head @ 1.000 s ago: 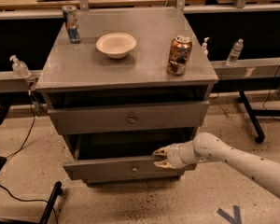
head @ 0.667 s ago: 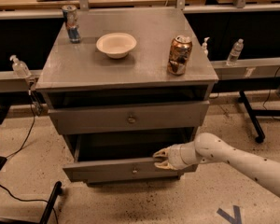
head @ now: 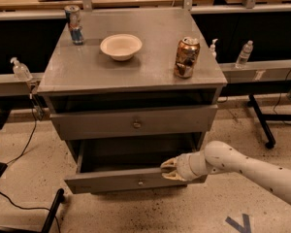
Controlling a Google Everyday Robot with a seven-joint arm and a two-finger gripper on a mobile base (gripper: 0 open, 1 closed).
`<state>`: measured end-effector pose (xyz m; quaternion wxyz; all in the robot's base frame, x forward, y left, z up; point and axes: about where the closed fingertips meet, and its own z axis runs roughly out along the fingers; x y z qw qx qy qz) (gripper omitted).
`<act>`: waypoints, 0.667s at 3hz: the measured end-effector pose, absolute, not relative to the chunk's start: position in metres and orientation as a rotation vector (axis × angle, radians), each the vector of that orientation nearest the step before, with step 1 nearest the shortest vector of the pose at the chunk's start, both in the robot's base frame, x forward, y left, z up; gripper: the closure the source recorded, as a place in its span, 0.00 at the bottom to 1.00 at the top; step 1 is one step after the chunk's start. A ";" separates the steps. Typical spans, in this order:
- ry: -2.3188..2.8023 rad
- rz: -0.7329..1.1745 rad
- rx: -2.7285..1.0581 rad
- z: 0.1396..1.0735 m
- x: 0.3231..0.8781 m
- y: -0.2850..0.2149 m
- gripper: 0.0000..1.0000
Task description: Open middle drawer
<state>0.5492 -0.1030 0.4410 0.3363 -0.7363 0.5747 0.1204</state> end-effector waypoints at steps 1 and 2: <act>1.503 0.314 -1.915 0.448 0.544 -0.103 0.60; 1.442 0.272 -1.921 0.462 0.553 -0.104 0.30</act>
Offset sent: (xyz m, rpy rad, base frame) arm 0.0091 -0.0014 0.0339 0.0288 -0.0958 0.0364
